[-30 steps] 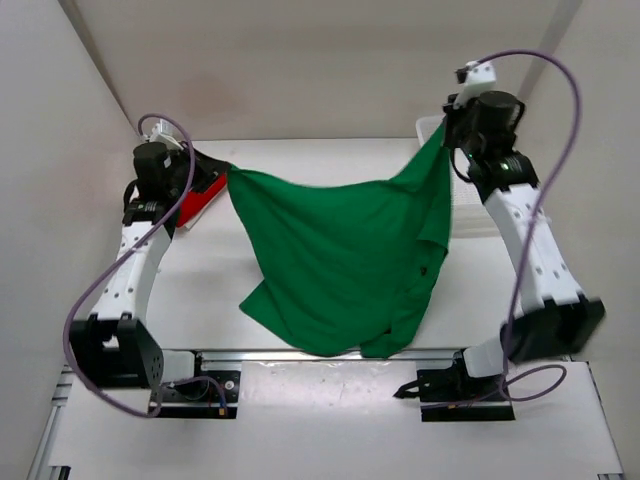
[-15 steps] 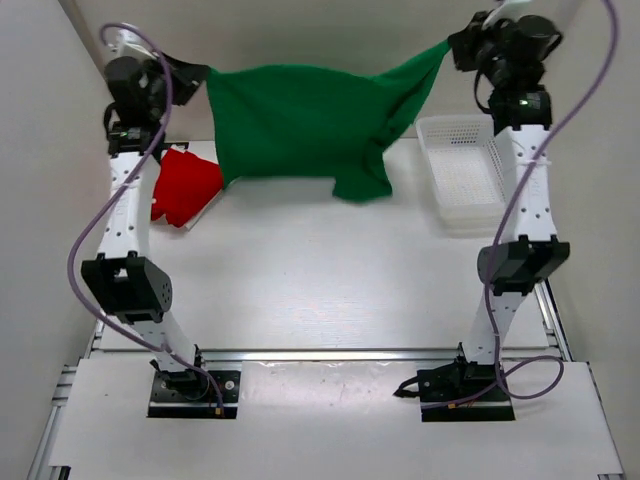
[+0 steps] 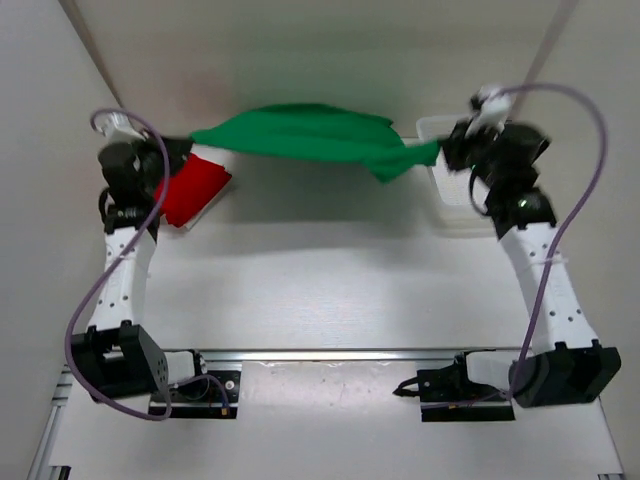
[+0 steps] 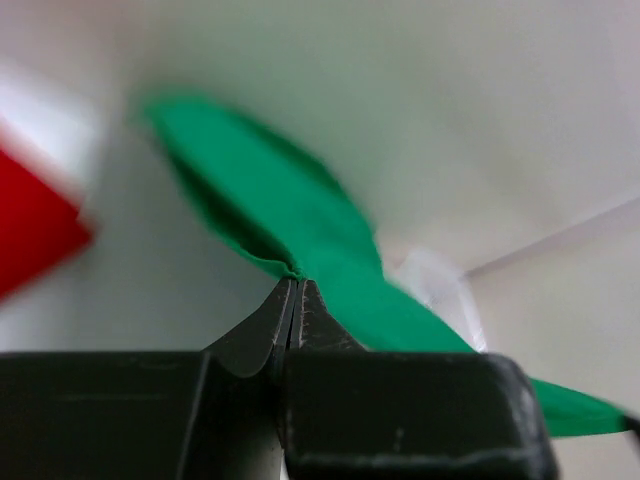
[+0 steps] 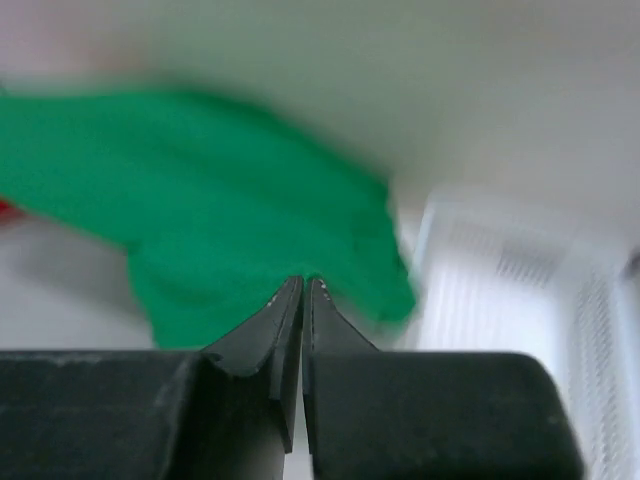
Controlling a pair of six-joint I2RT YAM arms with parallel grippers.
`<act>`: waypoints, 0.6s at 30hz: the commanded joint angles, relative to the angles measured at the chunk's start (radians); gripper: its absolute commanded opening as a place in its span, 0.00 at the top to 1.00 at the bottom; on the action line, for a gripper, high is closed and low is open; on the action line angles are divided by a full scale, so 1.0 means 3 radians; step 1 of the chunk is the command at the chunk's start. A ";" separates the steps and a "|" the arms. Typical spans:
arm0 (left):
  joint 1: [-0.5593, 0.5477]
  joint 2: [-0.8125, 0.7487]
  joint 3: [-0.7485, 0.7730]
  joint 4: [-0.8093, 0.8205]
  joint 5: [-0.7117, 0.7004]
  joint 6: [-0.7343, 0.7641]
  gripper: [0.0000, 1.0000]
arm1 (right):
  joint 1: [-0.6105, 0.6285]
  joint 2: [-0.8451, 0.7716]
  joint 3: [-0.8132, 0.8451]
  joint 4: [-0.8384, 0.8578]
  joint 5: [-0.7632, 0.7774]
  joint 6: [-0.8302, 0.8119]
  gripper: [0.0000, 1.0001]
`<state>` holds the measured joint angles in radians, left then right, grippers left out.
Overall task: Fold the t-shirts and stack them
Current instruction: Flatten out the tshirt, then fold the flattened tshirt in 1/3 of the way
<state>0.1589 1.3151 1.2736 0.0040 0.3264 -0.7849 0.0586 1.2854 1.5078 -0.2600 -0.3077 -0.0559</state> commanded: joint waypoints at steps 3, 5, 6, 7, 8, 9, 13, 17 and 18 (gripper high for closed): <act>0.0012 -0.0564 -0.1496 0.0115 -0.0091 0.0177 1.00 | 0.0229 -0.0780 -0.1877 0.0130 0.0239 0.0159 0.99; 0.0129 -0.0763 -0.1982 0.0145 0.0092 0.0167 1.00 | 0.0310 -0.1098 -0.2432 0.0135 0.0213 0.0451 1.00; 0.0236 -0.0799 -0.2213 0.0115 0.0119 0.0182 1.00 | 0.0336 -0.1226 -0.2651 -0.0037 0.0228 0.0579 1.00; 0.0323 -0.0779 -0.2291 0.0008 0.0251 0.0208 1.00 | 0.0382 -0.1308 -0.2820 -0.0190 0.0268 0.0696 1.00; 0.0360 -0.0784 -0.2464 -0.0013 0.0333 0.0269 1.00 | 0.0393 -0.1455 -0.2939 -0.0273 0.0324 0.0763 1.00; 0.0390 -0.0794 -0.2597 -0.0115 0.0374 0.0295 1.00 | 0.0362 -0.1573 -0.2980 -0.0512 0.0315 0.0881 1.00; 0.0370 -0.0922 -0.2772 -0.0488 0.0451 0.0590 1.00 | 0.0259 -0.1845 -0.2900 -0.1238 0.0191 0.1193 1.00; 0.0534 -0.1188 -0.2666 -0.1137 0.0544 0.0989 1.00 | 0.0485 -0.1937 -0.2552 -0.2015 0.0331 0.1398 1.00; 0.0433 -0.1269 -0.2625 -0.1331 0.0427 0.1021 1.00 | 0.0460 -0.1963 -0.2597 -0.2189 0.0285 0.1408 1.00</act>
<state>0.2913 1.0035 0.4381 -0.2413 0.4438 -0.5915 0.1867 0.7238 0.6910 -0.7174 -0.2237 0.2909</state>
